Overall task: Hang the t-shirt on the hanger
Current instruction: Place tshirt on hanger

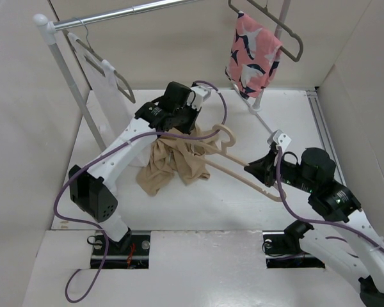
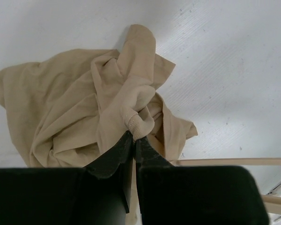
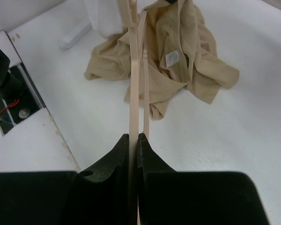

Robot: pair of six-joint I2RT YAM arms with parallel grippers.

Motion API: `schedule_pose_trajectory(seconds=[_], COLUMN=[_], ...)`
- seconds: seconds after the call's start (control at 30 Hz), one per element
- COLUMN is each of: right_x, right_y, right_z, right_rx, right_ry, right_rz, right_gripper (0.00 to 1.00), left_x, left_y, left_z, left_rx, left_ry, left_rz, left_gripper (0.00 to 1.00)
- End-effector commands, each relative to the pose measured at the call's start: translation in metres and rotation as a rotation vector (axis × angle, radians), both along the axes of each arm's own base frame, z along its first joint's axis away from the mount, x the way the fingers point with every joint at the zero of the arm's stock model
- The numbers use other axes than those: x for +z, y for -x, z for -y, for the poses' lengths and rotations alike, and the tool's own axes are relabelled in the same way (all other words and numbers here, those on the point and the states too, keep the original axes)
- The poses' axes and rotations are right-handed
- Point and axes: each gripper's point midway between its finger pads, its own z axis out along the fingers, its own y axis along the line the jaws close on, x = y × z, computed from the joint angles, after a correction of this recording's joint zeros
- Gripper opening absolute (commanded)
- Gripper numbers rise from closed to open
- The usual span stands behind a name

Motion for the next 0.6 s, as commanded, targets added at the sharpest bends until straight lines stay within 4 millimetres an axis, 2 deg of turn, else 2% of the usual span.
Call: schedule_pose_trajectory(seconds=[0.0,0.07,0.17,0.27,0.37,0.4,0.5,0.53,0.57], right_x=[0.019,0.028,0.025,0.03,0.043,0.042,0.055,0.059,0.063], right_y=[-0.001,-0.016,-0.035,-0.051,-0.062,-0.063,-0.063,-0.061,-0.06], right_z=[-0.014,-0.015,-0.009,-0.003,0.009,0.012,0.027,0.025,0.026], right_rx=[0.04,-0.021,-0.12,-0.2,-0.296,-0.32,-0.388,-0.378,-0.376], right_ry=[-0.119,-0.17,-0.155,-0.143,-0.171,-0.164,-0.184,-0.201,-0.218], right_rz=[0.038,0.058,0.039,0.046,0.068,0.052,0.09,0.107,0.125], right_gripper=[0.0,0.0,0.0,0.0,0.0,0.0,0.0,0.0,0.0], left_x=[0.037,0.042,0.048,0.052,0.052,0.052,0.061,0.066,0.063], left_y=[-0.001,0.004,0.016,0.019,0.018,0.018,0.016,0.017,0.02], left_z=[0.002,0.005,0.012,0.013,0.012,0.012,0.012,0.015,0.02], left_rx=[0.002,-0.003,-0.018,-0.012,0.001,0.001,-0.014,-0.026,-0.053], left_ry=[0.084,0.098,0.125,0.148,0.149,0.149,0.149,0.162,0.155], left_rz=[0.057,0.061,0.053,0.047,0.046,0.046,0.075,0.079,0.075], left_gripper=[0.0,0.0,0.0,0.0,0.0,0.0,0.0,0.0,0.0])
